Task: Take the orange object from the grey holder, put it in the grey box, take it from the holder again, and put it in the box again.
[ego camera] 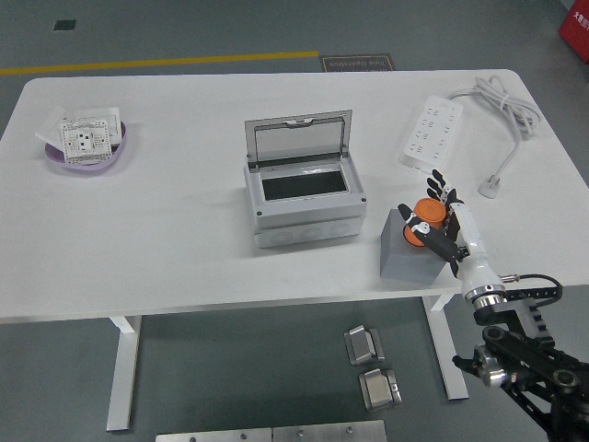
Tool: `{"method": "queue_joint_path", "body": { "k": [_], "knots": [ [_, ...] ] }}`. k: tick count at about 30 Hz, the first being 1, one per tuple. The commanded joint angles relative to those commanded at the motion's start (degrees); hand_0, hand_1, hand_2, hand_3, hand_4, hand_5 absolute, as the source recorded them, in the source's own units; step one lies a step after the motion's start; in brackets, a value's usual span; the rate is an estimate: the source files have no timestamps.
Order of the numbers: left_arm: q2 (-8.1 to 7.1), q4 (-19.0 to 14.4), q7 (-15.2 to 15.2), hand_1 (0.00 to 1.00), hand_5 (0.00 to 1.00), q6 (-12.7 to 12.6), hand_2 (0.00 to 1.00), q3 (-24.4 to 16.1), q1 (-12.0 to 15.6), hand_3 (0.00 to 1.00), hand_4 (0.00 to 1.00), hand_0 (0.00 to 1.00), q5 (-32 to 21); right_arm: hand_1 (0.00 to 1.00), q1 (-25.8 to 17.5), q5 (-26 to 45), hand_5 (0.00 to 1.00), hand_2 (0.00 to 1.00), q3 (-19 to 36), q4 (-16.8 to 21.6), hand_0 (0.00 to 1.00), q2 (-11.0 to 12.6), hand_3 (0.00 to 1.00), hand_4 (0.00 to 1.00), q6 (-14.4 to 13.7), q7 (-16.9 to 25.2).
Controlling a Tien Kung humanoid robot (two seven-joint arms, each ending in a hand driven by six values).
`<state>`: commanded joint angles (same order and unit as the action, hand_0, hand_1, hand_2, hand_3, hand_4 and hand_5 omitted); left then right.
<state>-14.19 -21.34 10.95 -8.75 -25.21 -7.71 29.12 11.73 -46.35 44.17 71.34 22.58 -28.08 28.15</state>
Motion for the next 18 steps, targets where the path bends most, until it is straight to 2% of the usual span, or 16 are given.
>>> {"method": "queue_joint_path", "body": {
  "k": [18],
  "knots": [
    [0.35, 0.0, 0.0, 0.656, 0.429, 0.0, 0.614, -0.2, -0.2, 0.644, 0.622, 0.66, 0.2, 0.929, 0.4, -1.3, 0.406, 0.926, -0.6, -0.4, 0.892, 0.2, 0.998, 0.856, -0.4, -1.4]
  ]
}}
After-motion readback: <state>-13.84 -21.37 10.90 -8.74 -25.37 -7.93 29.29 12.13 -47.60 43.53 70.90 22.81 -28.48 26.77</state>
